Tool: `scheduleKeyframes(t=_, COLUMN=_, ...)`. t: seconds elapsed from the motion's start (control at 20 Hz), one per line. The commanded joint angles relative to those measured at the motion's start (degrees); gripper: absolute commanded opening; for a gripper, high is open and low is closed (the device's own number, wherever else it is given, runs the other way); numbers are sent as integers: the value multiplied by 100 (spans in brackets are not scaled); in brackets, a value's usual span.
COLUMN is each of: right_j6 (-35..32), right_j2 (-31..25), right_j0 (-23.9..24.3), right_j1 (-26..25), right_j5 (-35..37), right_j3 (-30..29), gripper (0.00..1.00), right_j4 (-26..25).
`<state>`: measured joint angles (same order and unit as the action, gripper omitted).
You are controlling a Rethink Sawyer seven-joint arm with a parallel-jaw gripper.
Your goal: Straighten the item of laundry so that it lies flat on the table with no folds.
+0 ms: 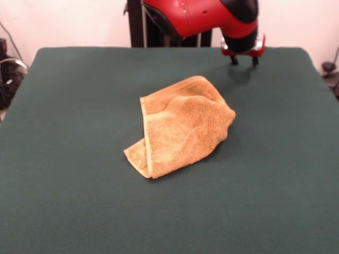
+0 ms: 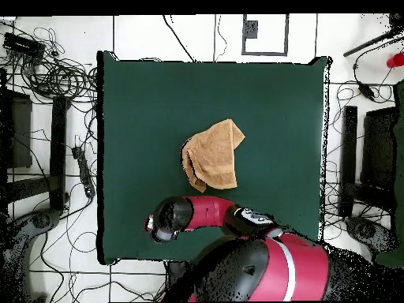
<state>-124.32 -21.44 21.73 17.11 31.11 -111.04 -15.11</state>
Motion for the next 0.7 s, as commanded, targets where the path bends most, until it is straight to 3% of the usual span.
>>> scheduleKeyframes(t=0.05, right_j6=300, right_j2=776, right_j0=2, right_j1=-586, right_j5=-822, right_j3=1206, gripper=100, right_j4=-1087)
scheduleKeyframes(t=0.7, right_j6=-485, right_j2=740, right_j0=-132, right_j1=539, right_j5=-805, right_j3=146, gripper=100, right_j4=-634)
